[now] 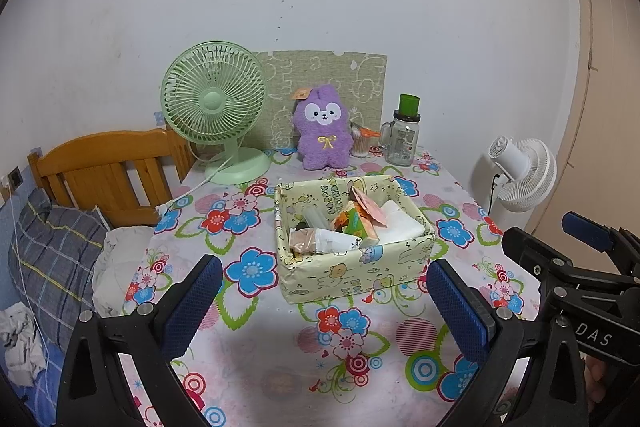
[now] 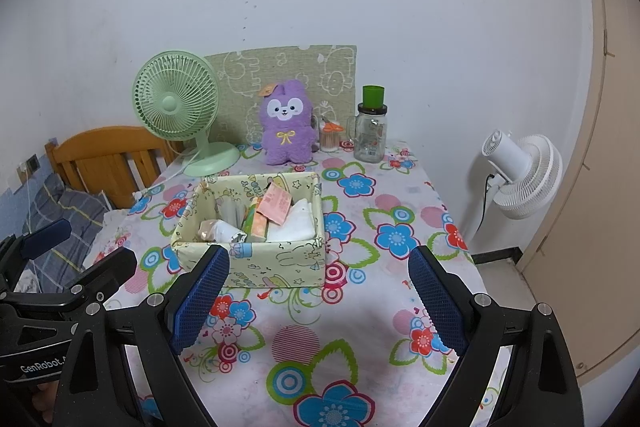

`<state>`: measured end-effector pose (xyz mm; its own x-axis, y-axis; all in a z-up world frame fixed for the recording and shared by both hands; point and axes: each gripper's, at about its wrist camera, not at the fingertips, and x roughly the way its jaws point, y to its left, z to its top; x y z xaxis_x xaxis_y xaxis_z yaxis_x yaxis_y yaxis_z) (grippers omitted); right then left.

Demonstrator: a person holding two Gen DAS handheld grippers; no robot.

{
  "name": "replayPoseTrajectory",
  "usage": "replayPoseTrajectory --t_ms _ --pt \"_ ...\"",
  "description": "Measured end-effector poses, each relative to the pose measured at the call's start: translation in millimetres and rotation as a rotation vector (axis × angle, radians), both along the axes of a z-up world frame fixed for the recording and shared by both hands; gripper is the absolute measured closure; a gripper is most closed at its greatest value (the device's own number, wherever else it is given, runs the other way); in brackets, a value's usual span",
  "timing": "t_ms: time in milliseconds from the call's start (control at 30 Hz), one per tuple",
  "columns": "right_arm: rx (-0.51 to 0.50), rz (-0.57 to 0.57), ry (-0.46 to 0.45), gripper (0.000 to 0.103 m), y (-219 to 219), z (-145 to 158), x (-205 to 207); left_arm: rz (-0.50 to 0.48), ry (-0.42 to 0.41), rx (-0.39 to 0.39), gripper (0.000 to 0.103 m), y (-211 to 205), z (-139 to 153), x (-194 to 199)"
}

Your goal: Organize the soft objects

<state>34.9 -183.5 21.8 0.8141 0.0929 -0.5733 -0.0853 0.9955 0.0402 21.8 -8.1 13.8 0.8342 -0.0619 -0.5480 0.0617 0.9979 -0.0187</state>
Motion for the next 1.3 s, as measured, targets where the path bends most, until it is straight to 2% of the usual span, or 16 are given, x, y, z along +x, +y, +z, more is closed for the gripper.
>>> replayPoseTrajectory --t_ms 1300 --pt "0.003 -0.005 -0.003 0.01 1.7 2.1 -0.5 -0.001 -0.001 -0.005 0.0 2.4 1.7 2.9"
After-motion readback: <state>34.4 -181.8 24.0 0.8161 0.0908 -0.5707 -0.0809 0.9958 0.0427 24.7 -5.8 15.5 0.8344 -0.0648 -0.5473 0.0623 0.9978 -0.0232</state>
